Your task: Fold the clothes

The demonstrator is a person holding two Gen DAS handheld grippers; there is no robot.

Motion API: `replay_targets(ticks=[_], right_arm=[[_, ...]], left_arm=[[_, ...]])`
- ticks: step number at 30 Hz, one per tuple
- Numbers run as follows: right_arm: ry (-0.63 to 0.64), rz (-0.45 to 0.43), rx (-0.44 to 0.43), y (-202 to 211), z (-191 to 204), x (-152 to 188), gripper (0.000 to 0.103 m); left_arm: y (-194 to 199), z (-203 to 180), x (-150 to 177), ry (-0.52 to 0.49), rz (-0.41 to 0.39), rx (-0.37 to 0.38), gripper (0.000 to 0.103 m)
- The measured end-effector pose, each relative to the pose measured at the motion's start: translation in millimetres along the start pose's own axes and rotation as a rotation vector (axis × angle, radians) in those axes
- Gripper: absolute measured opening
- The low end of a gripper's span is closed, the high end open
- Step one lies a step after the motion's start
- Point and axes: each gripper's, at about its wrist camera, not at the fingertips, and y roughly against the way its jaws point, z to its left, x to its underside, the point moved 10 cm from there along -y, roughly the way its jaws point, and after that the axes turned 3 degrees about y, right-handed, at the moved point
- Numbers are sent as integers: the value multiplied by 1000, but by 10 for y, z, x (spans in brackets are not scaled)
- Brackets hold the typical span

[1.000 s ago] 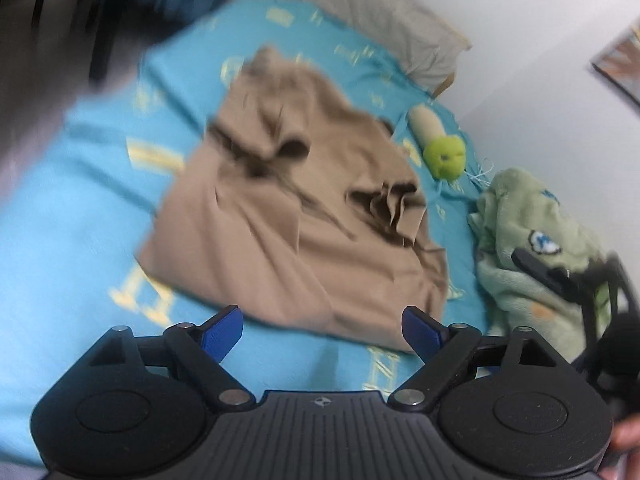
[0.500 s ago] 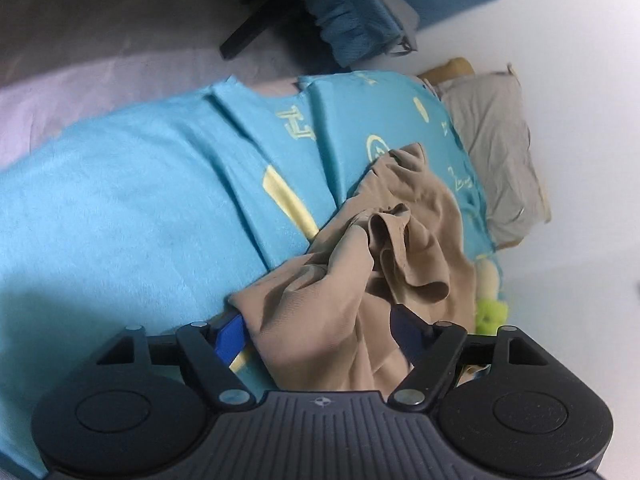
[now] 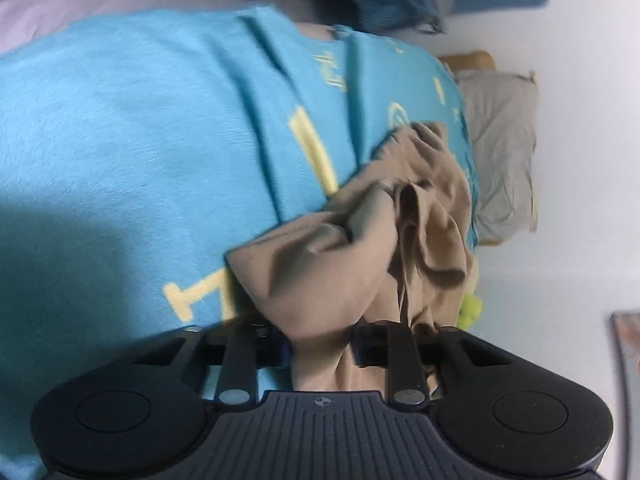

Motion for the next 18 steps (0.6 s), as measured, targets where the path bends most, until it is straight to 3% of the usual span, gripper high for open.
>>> replay_targets(ticks=[1,2,3,7,14,18], right_arm=[[-6,-16,14,27,-35,-17,46],[2,-27,39,44,-72,-27,27],[10,-38,64,60,-108,-37,18],[131,-74,92,67,-4,-26,13],[211,-141,98,619,182,27,6],[245,-164,75,1005,277,66,3]], left_arm=[[1,-14,13,-17,-9,-4,16],[8,-45,37,-46,-19,-4,16],[18,-81,65,-76,-29,-2,14],[183,-219,203,-143,-56,48,10],[777,-529,258,-131,-65,149,1],[1211,-789,356,-243,-88,186,0]])
